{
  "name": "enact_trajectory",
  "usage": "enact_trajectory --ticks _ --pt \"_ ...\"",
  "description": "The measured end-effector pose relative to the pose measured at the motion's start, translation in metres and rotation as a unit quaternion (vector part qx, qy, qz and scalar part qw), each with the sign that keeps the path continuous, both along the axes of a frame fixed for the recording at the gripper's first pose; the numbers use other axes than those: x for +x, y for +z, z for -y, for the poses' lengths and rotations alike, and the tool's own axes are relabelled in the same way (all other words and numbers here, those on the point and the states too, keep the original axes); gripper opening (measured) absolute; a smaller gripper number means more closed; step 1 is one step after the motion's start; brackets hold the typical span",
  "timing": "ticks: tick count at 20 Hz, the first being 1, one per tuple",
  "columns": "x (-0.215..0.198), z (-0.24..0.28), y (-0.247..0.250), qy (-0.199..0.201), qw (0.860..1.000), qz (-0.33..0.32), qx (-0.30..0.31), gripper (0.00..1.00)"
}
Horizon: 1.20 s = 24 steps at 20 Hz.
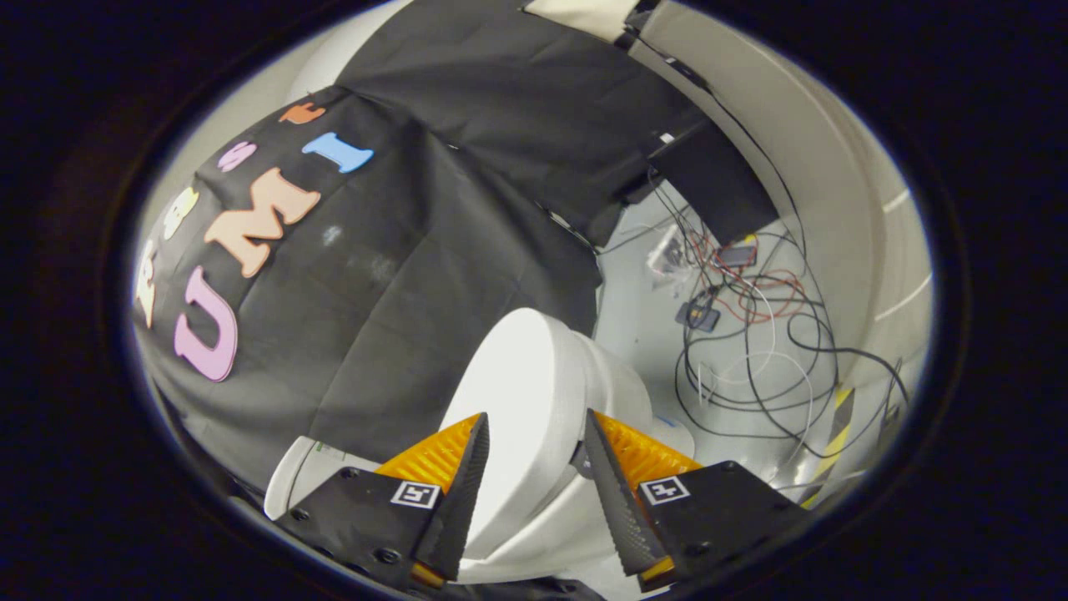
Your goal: Open the toilet lid.
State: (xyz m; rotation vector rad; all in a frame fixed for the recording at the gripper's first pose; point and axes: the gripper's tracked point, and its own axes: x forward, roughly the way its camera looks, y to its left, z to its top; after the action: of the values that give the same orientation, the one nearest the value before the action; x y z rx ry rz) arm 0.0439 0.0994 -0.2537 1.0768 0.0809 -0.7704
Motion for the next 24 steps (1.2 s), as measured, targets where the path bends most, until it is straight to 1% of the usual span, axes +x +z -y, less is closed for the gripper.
enact_trajectory --ticks 3,8,12,14,15,16,17,18,19,22,24 --pt "-0.002 -0.005 -0.02 -0.011 0.999 0.0 0.04 0.72" --pt "0.003 -0.008 -0.053 -0.013 0.995 0.003 0.094 0.72" --pt "0.017 -0.003 -0.056 0.001 0.992 0.038 0.116 0.72" --pt "0.026 -0.008 -0.065 0.016 0.991 0.032 0.131 0.72" --pt "0.037 0.0 -0.077 0.024 0.99 0.026 0.136 0.62" --pt "0.027 -0.008 -0.069 0.031 0.99 0.02 0.134 0.52" --pt "0.031 -0.008 -0.07 0.04 0.99 0.016 0.132 0.41" --pt "0.034 -0.01 -0.07 0.044 0.99 0.013 0.131 0.41" --pt "0.029 -0.013 -0.069 0.05 0.99 0.002 0.13 0.35" --pt "0.032 -0.009 -0.067 0.058 0.991 0.005 0.118 0.16" --pt "0.033 -0.01 -0.063 0.069 0.992 0.005 0.104 0.16"
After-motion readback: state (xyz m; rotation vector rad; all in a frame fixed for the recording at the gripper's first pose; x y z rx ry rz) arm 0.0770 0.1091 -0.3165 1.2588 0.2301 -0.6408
